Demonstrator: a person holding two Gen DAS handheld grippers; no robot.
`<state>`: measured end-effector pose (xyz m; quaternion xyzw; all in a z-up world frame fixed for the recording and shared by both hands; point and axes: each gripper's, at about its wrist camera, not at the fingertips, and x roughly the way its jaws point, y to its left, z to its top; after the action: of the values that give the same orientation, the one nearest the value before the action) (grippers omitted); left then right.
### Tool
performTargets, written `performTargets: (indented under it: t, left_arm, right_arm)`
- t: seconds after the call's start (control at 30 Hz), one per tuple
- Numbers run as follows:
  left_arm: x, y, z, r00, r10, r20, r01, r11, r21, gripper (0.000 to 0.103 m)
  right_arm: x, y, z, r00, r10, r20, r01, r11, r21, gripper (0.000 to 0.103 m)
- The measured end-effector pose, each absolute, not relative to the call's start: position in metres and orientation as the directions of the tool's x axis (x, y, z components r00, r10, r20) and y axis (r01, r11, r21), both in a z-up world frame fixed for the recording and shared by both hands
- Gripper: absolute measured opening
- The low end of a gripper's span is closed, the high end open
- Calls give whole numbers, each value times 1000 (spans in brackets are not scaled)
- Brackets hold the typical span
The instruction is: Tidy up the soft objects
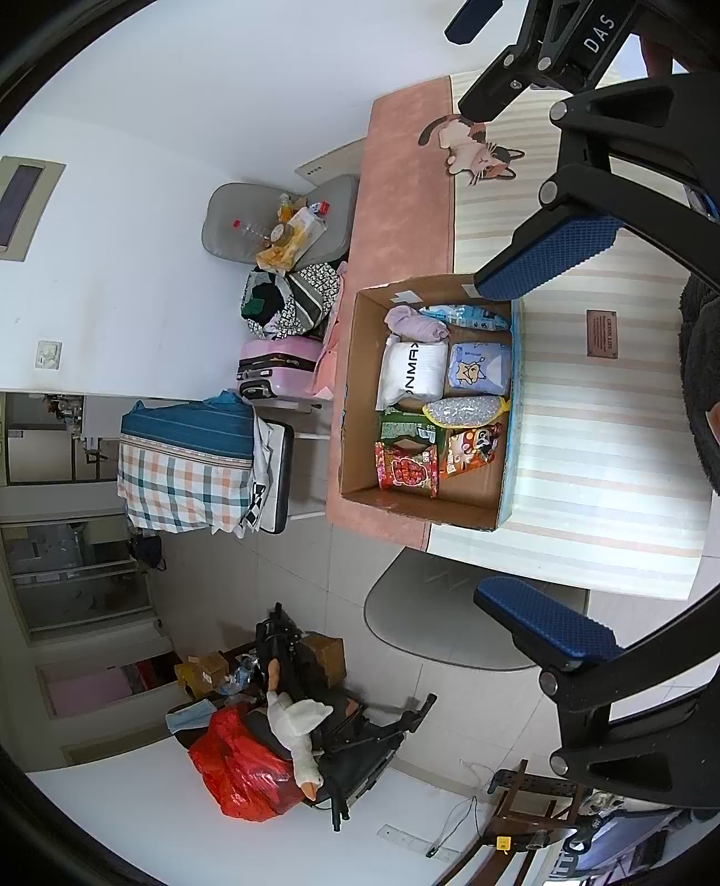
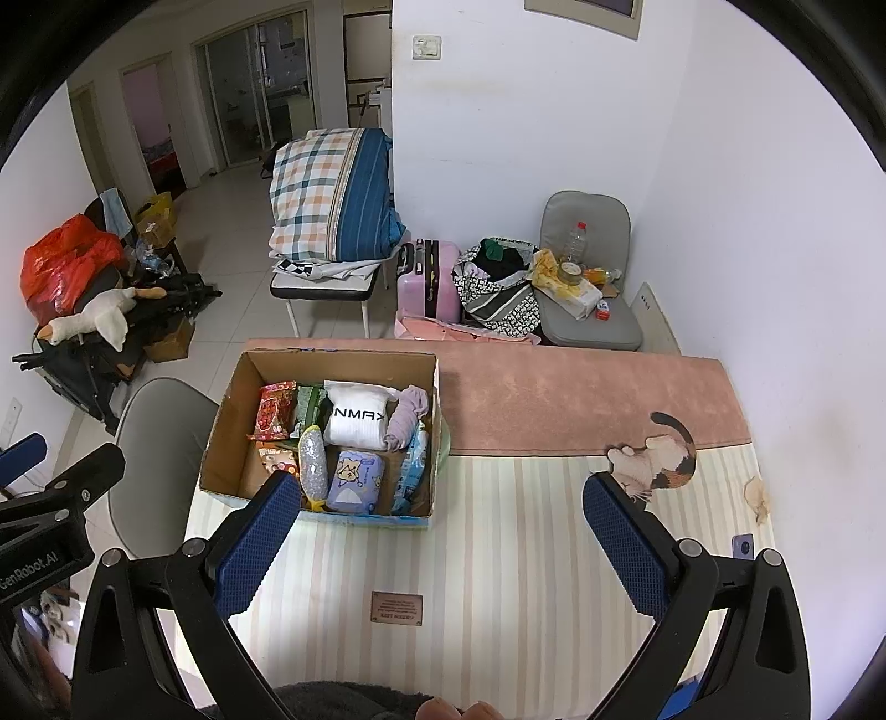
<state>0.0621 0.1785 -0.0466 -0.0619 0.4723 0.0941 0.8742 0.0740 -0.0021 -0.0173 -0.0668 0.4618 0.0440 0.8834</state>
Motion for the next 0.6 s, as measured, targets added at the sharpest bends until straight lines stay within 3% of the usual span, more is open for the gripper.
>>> performTargets:
  t: [0.6]
  left_arm:
    - [61, 178, -42, 540, 106, -835, -225, 974, -22, 102]
  right_arm:
    - [71, 0, -13, 575, 17, -818, -142, 987, -79, 103]
